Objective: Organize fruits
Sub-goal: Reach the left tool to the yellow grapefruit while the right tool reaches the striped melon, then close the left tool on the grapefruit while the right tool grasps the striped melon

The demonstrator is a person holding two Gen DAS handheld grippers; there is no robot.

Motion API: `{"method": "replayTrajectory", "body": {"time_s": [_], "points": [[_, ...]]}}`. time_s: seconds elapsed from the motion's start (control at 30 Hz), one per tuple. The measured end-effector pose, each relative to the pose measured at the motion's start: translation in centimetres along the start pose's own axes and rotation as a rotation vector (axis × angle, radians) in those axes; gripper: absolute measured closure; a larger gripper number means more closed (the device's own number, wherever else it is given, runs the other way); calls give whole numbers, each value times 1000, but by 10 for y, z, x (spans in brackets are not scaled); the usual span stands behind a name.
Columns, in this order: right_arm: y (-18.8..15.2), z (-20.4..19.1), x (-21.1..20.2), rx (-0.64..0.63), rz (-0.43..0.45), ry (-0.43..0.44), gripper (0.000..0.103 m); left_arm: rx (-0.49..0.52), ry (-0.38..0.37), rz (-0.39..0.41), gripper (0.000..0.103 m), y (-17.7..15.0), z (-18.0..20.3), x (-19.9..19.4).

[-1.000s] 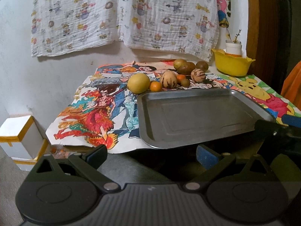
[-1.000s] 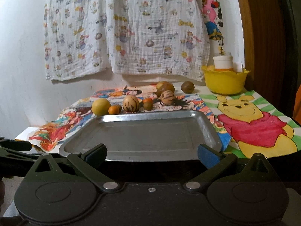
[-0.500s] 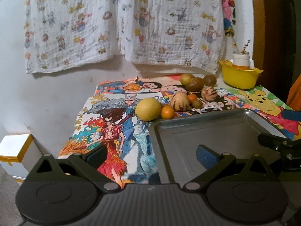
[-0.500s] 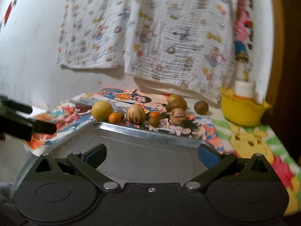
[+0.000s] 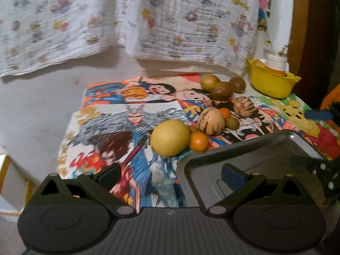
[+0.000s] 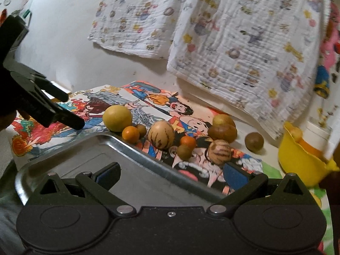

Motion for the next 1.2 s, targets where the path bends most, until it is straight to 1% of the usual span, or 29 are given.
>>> {"method": "replayTrajectory", "body": {"time_s": [0.07, 0.17, 0.33, 0.43, 0.53, 0.63, 0.8, 0.87, 0.97, 1.07, 1.17, 1.2], "points": [[8, 4, 8, -22, -7, 25, 2, 38, -13, -14, 1, 7, -2, 11], [20, 6, 25, -52, -18, 68, 6, 56, 0, -25, 2, 17, -6, 26], [40, 5, 57, -111, -17, 102, 14, 76, -11, -35, 9, 29, -12, 44], [48, 6, 78, -135, -32, 116, 20, 103, -22, -39, 13, 32, -15, 53], [53, 5, 96, -161, -51, 138, 25, 134, -40, -37, 17, 34, -16, 60], [56, 3, 111, -183, -77, 159, 28, 153, -70, -43, 18, 35, -15, 66], [59, -2, 127, -226, -90, 171, 37, 181, -73, -35, 23, 39, -15, 71], [60, -3, 132, -238, -93, 173, 42, 174, -93, -38, 23, 41, -16, 73], [60, -4, 138, -245, -94, 183, 45, 174, -111, -37, 25, 44, -17, 75], [60, -6, 141, -255, -96, 200, 50, 184, -126, -28, 30, 46, -15, 76], [59, -7, 143, -267, -91, 205, 50, 189, -146, -22, 36, 47, -13, 77], [59, -7, 143, -264, -90, 209, 49, 186, -155, -22, 41, 47, -13, 77]]}}
Point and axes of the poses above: each gripper's, at about its wrist camera, not at the fingertips, and x roughly the way its jaws point, z to its right, y to its top, the point moved 8 cm from there along x, roughly the way its jaws point, and after that the axes turned 11 degrees about -z, right-handed, at the moved point
